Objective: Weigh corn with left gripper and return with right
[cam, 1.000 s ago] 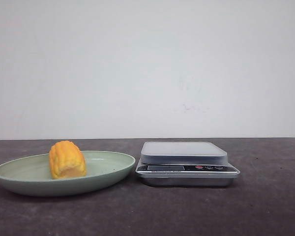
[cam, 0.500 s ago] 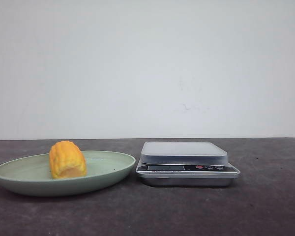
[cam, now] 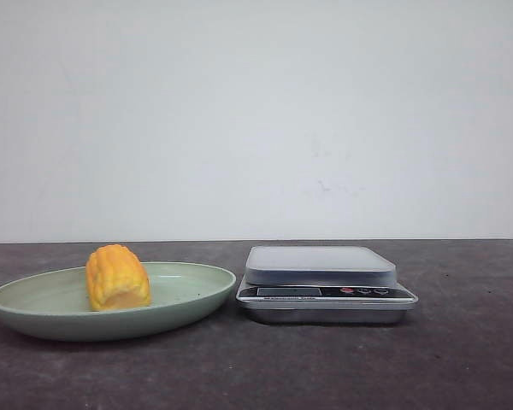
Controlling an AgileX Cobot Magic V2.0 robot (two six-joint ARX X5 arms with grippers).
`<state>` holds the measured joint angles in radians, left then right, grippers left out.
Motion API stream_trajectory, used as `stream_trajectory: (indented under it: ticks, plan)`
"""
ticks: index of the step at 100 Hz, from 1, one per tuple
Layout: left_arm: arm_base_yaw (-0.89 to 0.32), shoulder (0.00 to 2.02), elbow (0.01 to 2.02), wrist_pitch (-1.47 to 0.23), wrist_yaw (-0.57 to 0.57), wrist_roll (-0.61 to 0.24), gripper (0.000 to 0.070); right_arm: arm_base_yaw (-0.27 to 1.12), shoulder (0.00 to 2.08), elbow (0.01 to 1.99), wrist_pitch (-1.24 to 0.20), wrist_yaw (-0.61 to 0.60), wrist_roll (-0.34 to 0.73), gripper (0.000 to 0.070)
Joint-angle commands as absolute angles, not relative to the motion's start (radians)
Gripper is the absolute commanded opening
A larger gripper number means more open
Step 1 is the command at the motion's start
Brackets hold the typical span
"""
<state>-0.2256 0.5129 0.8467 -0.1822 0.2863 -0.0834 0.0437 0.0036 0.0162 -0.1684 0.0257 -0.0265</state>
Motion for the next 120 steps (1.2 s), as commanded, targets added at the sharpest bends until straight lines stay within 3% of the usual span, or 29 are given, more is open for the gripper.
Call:
stream_trajectory:
  ticks: [1,25,45,58,70,90,100,120]
  plan:
    - [-0.215,0.500,0.759,-0.187,0.279,-0.064,0.0000,0.042,0.004,0.013,-0.156,0.026,-0.033,0.0012]
    - [-0.200,0.296,0.394,-0.083,0.278,-0.073,0.0000,0.042,0.004,0.013,-0.156,0.026,-0.033,0.0012]
    - [-0.168,0.003,0.126,0.019,0.278,-0.224,0.0000,0.042,0.004,0.013,-0.157,0.026,-0.033,0.0012]
    - [-0.133,0.009,0.066,0.010,0.278,-0.267,0.0000,0.042,0.004,0.013,-0.157,0.027,-0.033,0.0012]
    - [-0.097,0.003,0.044,-0.031,0.260,-0.231,0.0000,0.042,0.004,0.013,-0.159,0.026,-0.033,0.0012]
    - [-0.050,0.003,0.029,-0.073,0.213,-0.088,0.0000,0.041,0.004,0.014,-0.157,0.026,-0.033,0.0012]
    - [-0.019,0.003,0.013,-0.102,0.184,-0.072,0.0000,0.042,0.004,0.014,-0.157,0.026,-0.033,0.0012]
    - [-0.011,0.003,0.013,-0.188,-0.081,-0.099,0.0000,0.042,0.004,0.014,-0.157,0.026,-0.033,0.0012]
